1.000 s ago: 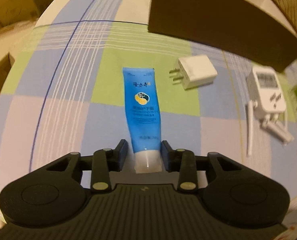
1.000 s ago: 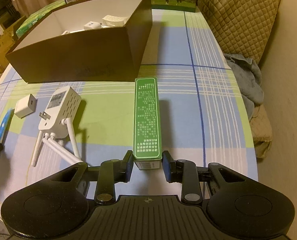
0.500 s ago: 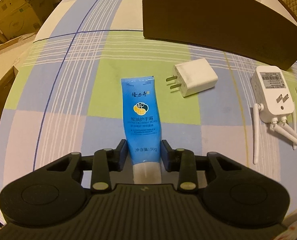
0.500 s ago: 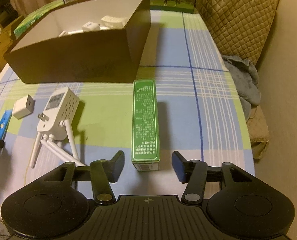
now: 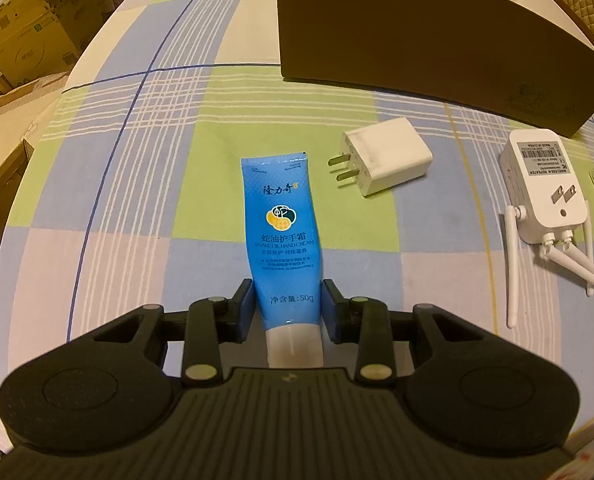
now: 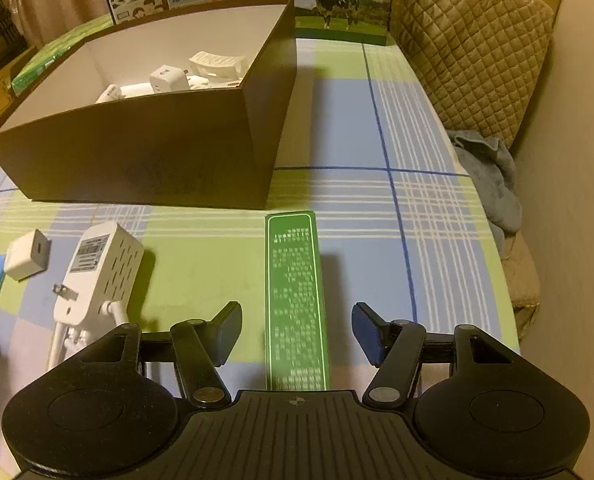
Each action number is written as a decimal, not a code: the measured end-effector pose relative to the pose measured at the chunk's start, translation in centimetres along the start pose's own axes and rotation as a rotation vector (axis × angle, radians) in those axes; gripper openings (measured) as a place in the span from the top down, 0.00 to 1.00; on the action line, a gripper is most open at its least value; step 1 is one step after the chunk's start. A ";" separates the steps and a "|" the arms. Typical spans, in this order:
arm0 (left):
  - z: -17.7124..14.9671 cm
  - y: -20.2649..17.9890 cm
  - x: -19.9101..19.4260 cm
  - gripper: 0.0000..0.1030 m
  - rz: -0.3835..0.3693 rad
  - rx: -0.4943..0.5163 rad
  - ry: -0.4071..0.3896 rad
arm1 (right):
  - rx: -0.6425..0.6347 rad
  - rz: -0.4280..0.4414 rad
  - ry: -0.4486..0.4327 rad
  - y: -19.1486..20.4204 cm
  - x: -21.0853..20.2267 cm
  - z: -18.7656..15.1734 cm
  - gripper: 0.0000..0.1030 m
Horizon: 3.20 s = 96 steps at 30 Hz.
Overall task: Organize rigid objects
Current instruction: 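Grasp the blue hand-cream tube with the left gripper while the right holds the green box, then lift and carry the blue tube and green box over the open box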
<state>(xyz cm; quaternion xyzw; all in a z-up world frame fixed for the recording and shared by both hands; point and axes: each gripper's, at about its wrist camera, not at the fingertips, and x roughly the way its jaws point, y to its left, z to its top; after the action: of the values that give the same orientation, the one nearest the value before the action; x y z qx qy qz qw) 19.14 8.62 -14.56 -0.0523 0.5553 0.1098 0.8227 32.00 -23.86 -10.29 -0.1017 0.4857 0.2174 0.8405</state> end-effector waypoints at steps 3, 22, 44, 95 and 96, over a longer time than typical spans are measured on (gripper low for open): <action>0.0 0.1 0.0 0.71 -0.001 0.004 -0.002 | -0.011 -0.009 0.007 0.2 0.7 0.0 0.43; -0.1 1.5 -0.2 0.73 -0.073 -0.085 0.030 | -0.008 0.010 0.041 -0.1 1.1 -1.1 0.74; 2.7 3.5 -8.4 0.73 -0.121 -0.121 -0.159 | 0.021 0.059 -0.098 -0.8 -5.6 1.7 0.74; 24.2 -5.6 1.3 0.73 -0.058 0.193 -0.142 | 0.020 0.046 -0.157 3.4 4.1 18.9 0.74; 24.4 -5.7 1.6 0.73 -0.055 0.198 -0.138 | 0.020 0.044 -0.155 3.4 4.2 19.0 0.74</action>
<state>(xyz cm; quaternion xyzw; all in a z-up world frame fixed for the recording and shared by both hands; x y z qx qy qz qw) 43.03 8.34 -7.00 0.0215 0.5039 0.0352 0.8628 46.93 -12.50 -4.12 -0.0657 0.4233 0.2381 0.8717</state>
